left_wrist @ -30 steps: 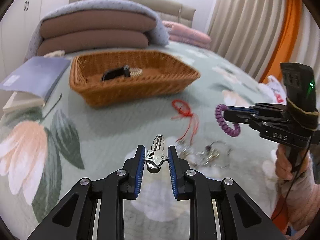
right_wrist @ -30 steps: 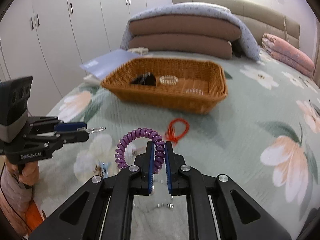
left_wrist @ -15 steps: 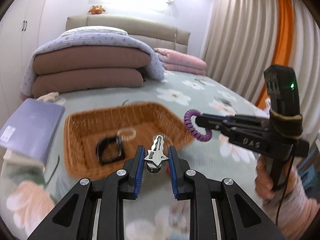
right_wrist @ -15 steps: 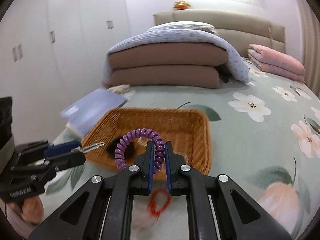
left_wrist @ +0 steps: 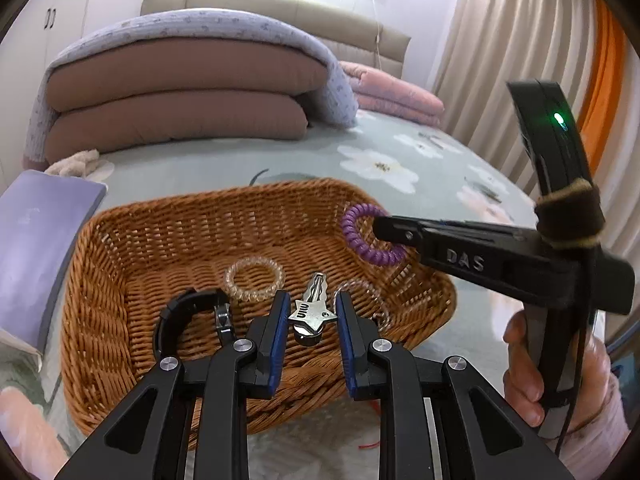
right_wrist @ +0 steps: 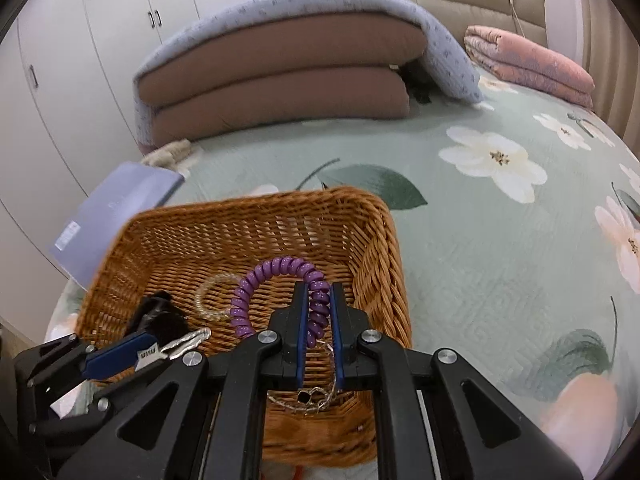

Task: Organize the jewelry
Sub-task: 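Lower the keys into the basket with the left gripper while the right drops the purple coil, then grasp the blue hair clip with the left gripper while the right grasps the cream coil hair tie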

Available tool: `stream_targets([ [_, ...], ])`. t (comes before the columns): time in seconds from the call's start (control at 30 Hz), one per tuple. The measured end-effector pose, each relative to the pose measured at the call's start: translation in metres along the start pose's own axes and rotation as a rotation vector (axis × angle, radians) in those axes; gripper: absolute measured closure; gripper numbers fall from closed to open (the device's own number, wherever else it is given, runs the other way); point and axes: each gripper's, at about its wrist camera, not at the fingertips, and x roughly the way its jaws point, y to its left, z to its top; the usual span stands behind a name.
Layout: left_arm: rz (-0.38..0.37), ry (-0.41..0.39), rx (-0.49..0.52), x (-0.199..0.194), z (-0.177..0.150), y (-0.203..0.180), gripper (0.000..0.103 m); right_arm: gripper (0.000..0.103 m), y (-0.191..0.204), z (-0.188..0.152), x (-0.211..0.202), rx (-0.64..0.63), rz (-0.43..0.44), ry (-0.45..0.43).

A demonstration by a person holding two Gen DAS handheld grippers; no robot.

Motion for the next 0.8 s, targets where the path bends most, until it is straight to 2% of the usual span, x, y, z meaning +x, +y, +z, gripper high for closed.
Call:
stream_targets([
  [0.1,0.014,0.011,0.016,0.004,-0.002,-0.002,0.079,0.089,-0.001,-0.003,0.006,0.009,0.005,0.019],
  [0.23,0.018,0.014,-0.012,0.012,-0.004,0.001,0.079,0.088,-0.011,-0.007,0.003,0.058,0.069,0.023],
  [0.3,-0.003,0.018,-0.028,0.011,-0.004,0.003,0.076,0.086,-0.017,-0.012,-0.003,0.070,0.076,0.015],
  [0.4,-0.033,-0.017,-0.044,-0.002,-0.005,0.006,0.066,0.086,-0.022,-0.019,-0.020,0.073,0.091,-0.016],
  [0.5,-0.090,-0.060,-0.058,-0.020,-0.006,0.007,0.061,0.086,-0.023,-0.029,-0.039,0.060,0.104,-0.033],
  [0.67,-0.127,-0.096,-0.061,-0.055,-0.016,0.005,0.061,0.086,-0.019,-0.064,-0.076,0.004,0.122,-0.058],
  [0.8,-0.134,-0.103,-0.041,-0.085,-0.030,-0.001,0.061,0.086,-0.018,-0.109,-0.105,-0.044,0.133,-0.074],
])
